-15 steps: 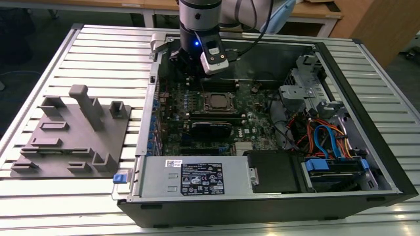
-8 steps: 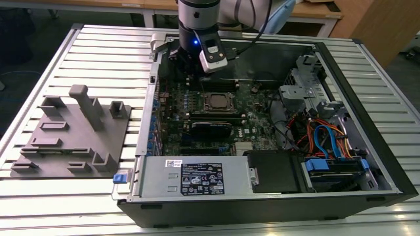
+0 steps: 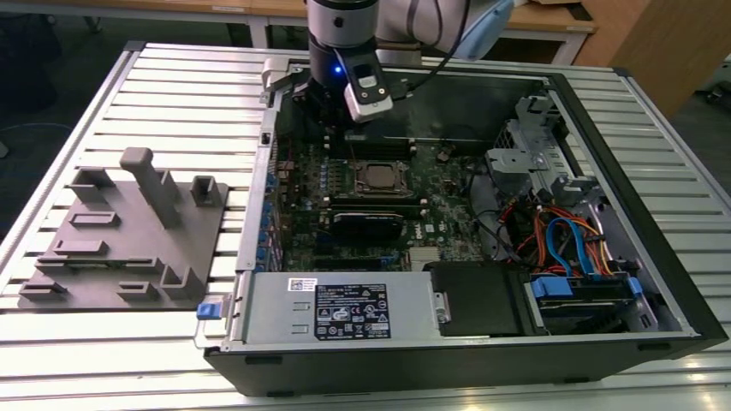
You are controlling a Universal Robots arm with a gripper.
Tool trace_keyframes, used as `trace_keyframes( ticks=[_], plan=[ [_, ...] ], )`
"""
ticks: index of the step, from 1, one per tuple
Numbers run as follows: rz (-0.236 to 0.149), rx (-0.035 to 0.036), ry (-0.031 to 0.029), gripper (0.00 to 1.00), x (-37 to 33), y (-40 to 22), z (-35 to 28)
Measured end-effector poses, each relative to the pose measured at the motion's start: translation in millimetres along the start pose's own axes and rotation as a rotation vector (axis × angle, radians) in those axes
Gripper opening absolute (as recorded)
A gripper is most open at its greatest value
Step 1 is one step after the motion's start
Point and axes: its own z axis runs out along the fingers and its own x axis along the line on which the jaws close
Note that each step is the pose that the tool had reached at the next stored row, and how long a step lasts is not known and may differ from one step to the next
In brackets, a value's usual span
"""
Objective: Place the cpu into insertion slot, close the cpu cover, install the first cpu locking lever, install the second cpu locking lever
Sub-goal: 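Install the first cpu locking lever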
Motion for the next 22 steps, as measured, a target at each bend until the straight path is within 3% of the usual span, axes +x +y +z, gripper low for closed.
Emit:
trace_keyframes(
  ticks=[8,22],
  plan=[
    [-0.003,-0.0012,-0.0083,0.11,1.2,7.7,0.5],
    [-0.029,-0.0017,-0.0079,0.11,4.6,14.1,1.8]
  ],
)
